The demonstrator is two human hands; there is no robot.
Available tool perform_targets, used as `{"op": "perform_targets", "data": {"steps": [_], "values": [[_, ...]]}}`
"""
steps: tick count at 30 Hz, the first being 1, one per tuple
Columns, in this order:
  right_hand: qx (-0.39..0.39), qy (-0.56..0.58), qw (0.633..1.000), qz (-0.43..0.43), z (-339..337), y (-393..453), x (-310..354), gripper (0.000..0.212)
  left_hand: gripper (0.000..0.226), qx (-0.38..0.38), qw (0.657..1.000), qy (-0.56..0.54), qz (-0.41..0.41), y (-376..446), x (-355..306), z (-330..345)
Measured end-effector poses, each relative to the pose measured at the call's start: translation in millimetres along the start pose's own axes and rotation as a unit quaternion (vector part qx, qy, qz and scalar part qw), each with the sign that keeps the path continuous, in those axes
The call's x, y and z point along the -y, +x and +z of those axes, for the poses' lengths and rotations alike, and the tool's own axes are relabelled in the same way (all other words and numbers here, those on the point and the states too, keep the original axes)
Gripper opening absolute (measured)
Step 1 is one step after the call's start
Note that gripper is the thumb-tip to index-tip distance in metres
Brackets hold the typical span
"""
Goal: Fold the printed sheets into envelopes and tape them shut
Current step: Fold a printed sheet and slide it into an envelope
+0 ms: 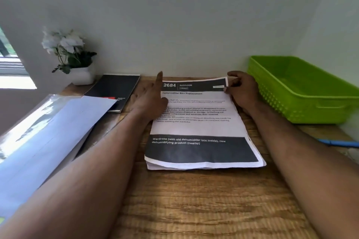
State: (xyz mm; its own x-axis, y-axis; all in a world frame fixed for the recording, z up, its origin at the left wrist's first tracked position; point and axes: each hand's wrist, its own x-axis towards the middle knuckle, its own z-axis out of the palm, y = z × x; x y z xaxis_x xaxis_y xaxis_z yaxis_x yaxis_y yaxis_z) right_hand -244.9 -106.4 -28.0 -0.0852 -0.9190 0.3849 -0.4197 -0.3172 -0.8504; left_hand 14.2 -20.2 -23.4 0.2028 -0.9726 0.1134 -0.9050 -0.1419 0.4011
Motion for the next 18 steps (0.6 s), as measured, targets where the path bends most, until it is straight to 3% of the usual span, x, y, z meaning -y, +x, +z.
{"op": "perform_targets", "data": {"steps": [3,6,10,13,16,18], "values": [[-0.026,0.011,0.999,-0.026,-3.1,-3.0,8.7,0.029,0.096,-0.058,0.997,-0.047,0.032,-2.1,0.3,-1.7],[-0.024,0.064,0.997,-0.04,-8.0,-9.0,16.9,0.019,0.1,-0.167,0.978,-0.103,0.068,-7.5,-7.1,-3.8],[0.038,0.054,0.997,-0.039,-18.3,-21.5,14.2,0.038,0.077,-0.292,0.941,-0.056,0.163,-16.8,-18.4,-11.0],[0.047,-0.035,0.996,-0.071,-23.7,-31.6,15.6,0.038,0.033,-0.27,0.934,-0.022,0.232,-25.5,-27.1,-17.9],[0.07,-0.1,0.988,-0.095,-28.3,-36.3,19.1,0.039,0.041,-0.185,0.957,0.035,0.222,-32.2,-34.4,-16.6],[0.09,-0.112,0.986,-0.084,-29.7,-37.6,21.5,0.041,0.044,-0.144,0.97,0.01,0.197,-34.7,-39.5,-13.3]]}}
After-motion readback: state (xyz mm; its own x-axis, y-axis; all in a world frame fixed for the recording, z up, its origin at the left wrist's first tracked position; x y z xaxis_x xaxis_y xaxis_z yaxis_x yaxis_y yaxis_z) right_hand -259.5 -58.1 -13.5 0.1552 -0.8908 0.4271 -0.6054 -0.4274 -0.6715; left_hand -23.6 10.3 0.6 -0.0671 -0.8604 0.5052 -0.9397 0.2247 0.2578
